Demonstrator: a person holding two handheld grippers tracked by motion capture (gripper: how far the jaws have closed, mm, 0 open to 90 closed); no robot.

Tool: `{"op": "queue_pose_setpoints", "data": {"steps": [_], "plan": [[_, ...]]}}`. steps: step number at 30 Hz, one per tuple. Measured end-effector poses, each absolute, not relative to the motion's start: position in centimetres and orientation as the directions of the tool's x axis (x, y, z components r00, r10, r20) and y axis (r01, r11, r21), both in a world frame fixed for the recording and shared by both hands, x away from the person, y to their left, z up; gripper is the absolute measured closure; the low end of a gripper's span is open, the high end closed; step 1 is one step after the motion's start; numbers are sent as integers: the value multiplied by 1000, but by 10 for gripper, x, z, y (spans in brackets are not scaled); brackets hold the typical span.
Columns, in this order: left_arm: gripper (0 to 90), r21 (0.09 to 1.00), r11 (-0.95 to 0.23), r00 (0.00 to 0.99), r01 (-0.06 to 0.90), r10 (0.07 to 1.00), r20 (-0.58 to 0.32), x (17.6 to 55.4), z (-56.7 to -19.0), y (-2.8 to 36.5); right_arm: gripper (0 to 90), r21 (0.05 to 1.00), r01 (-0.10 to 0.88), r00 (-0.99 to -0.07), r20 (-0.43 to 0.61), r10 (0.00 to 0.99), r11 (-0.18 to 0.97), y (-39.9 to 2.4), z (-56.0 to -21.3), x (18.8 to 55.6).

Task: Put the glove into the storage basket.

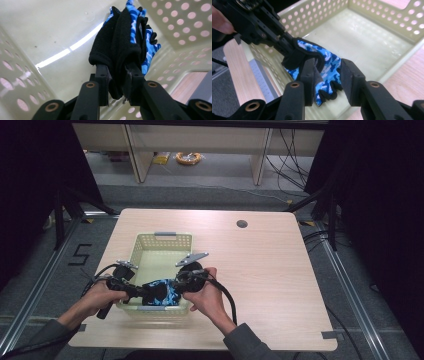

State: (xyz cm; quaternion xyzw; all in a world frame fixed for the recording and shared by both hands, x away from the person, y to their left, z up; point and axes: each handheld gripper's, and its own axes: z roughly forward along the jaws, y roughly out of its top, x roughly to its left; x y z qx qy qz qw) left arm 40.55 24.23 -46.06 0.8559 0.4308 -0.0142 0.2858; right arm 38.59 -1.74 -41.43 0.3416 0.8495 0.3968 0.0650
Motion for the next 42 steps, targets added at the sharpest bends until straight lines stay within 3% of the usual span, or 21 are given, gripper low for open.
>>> {"op": "queue_pose_setpoints", "data": {"steps": [2,6,16,24,28,35,42], "plan": [[705,469,-484,636,739,731,-249,405,-458,241,648,746,478,-791,137,596,464,-23,-413,389],[662,470,-480,631,741,738,-241,404,-455,241,640,764,468,-795,145,589,444,-35,-409,386],[603,475,-497,637,726,746,-194,399,-443,246,623,771,519,-748,200,633,369,-57,-401,378],[500,548,-450,632,705,749,-199,390,-430,246,595,793,509,-746,212,632,335,-77,-399,374],[406,573,-423,624,702,753,-209,381,-424,242,553,799,519,-728,228,647,303,-88,-398,369],[330,650,-368,633,665,739,-229,359,-413,230,468,806,521,-704,221,675,280,-110,-401,361],[294,681,-387,680,621,699,-223,342,-411,214,425,822,521,-691,248,679,230,-134,-402,352]]}}
